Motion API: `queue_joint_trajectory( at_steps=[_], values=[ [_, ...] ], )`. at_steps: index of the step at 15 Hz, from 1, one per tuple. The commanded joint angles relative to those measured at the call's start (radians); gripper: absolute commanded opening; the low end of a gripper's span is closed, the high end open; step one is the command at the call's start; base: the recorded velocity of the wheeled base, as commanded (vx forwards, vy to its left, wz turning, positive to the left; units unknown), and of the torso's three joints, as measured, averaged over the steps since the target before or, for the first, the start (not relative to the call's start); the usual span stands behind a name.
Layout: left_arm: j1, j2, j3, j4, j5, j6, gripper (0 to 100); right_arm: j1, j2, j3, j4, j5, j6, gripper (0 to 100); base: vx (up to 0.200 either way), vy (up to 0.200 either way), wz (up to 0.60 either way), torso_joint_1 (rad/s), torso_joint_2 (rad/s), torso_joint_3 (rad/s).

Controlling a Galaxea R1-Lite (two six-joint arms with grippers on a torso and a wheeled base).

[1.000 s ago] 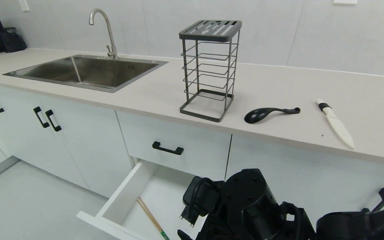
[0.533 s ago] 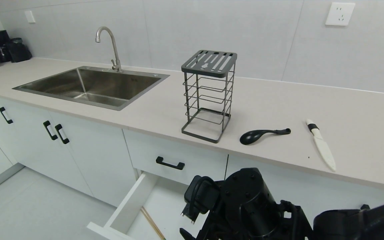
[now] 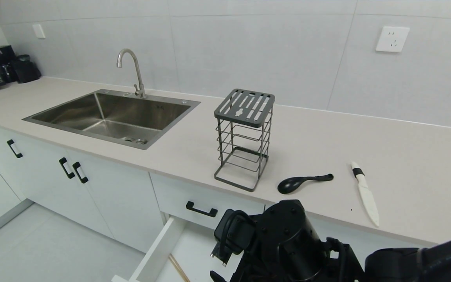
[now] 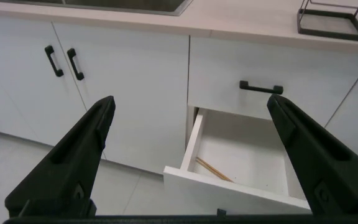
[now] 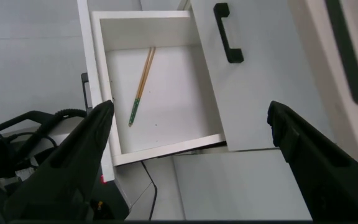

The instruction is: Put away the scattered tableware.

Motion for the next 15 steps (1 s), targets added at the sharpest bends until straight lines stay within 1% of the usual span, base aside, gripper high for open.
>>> queue_joint_trajectory(
  at_steps=[1, 6, 7, 10, 12, 15],
  values=[
    [0.001, 0.002, 0.0, 0.0, 0.0, 0.0, 100, 0.001, 0.008, -0.002, 0.0, 0.0, -0.001, 100, 0.0, 0.0, 0.0, 0.261, -0.52, -0.266],
    [0.001, 0.002, 0.0, 0.0, 0.0, 0.0, 100, -0.001, 0.009, 0.0, 0.006, 0.001, -0.002, 100, 0.0, 0.0, 0.0, 0.277, -0.55, -0.285],
    [-0.001, 0.002, 0.0, 0.0, 0.0, 0.0, 100, -0.004, 0.013, 0.001, 0.041, 0.003, -0.002, 100, 0.0, 0.0, 0.0, 0.173, -0.34, -0.163],
    [-0.001, 0.002, 0.0, 0.002, 0.0, 0.0, 100, -0.027, 0.029, 0.004, 0.054, 0.026, -0.013, 100, 0.0, 0.0, 0.0, 0.069, -0.12, -0.066],
    [0.001, 0.002, 0.0, 0.0, 0.0, 0.0, 100, -0.05, 0.043, 0.026, 0.044, 0.035, -0.054, 100, 0.0, 0.0, 0.0, 0.0, 0.0, 0.0],
    [0.001, 0.002, 0.0, 0.0, 0.0, -0.002, 100, -0.07, 0.042, 0.038, 0.04, 0.037, -0.057, 100, 0.0, 0.0, 0.0, 0.0, 0.0, 0.0]
  ],
)
